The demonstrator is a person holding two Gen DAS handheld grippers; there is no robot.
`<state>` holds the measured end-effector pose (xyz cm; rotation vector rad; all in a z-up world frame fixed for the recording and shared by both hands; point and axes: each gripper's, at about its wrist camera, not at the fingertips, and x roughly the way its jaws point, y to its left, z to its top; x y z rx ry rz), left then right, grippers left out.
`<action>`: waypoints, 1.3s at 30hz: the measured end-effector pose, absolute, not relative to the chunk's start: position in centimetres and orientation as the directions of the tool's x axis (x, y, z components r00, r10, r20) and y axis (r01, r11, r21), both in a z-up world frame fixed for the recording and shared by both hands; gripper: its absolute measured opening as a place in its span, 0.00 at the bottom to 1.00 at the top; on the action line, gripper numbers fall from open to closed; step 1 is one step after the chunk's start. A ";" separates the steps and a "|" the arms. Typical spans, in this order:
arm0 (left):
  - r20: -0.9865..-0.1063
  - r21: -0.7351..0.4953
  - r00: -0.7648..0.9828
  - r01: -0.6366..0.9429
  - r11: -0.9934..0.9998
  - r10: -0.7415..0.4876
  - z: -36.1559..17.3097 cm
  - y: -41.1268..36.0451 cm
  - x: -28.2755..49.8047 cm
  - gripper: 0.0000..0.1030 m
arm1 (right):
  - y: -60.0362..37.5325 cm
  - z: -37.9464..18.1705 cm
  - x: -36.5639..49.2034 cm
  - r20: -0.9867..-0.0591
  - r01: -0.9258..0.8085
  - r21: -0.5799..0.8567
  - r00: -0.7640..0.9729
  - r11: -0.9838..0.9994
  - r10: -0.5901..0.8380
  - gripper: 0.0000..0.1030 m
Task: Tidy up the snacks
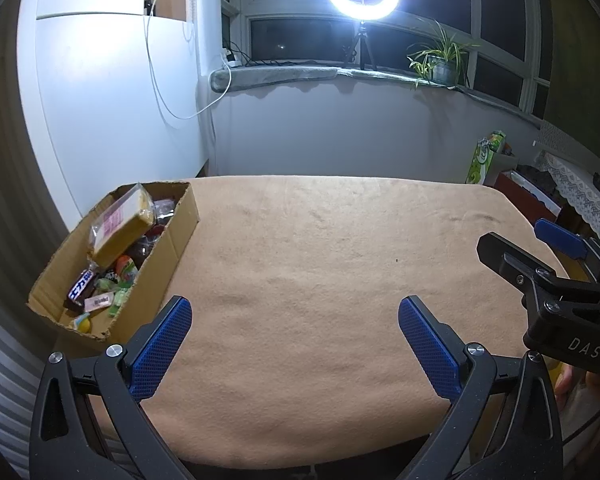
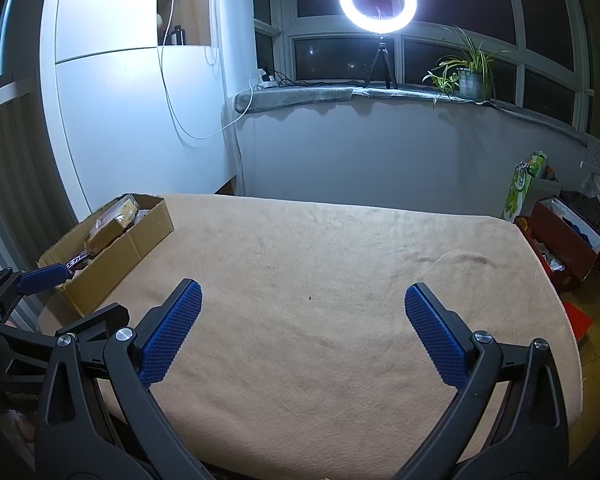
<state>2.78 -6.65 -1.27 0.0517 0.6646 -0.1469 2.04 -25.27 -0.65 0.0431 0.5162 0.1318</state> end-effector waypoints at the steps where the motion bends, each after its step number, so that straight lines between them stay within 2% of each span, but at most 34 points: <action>1: -0.617 0.001 0.778 0.153 0.988 -0.119 -1.3 -6.7 2.8 1.00 | -25.2 -0.7 2.0 -0.489 -0.115 0.074 0.861 0.991 0.136 1.00; 39: -0.619 0.010 0.777 0.155 0.988 -0.115 -1.3 -6.6 2.8 1.00 | -25.6 -0.6 2.2 -0.491 -0.118 0.073 0.860 0.990 0.139 1.00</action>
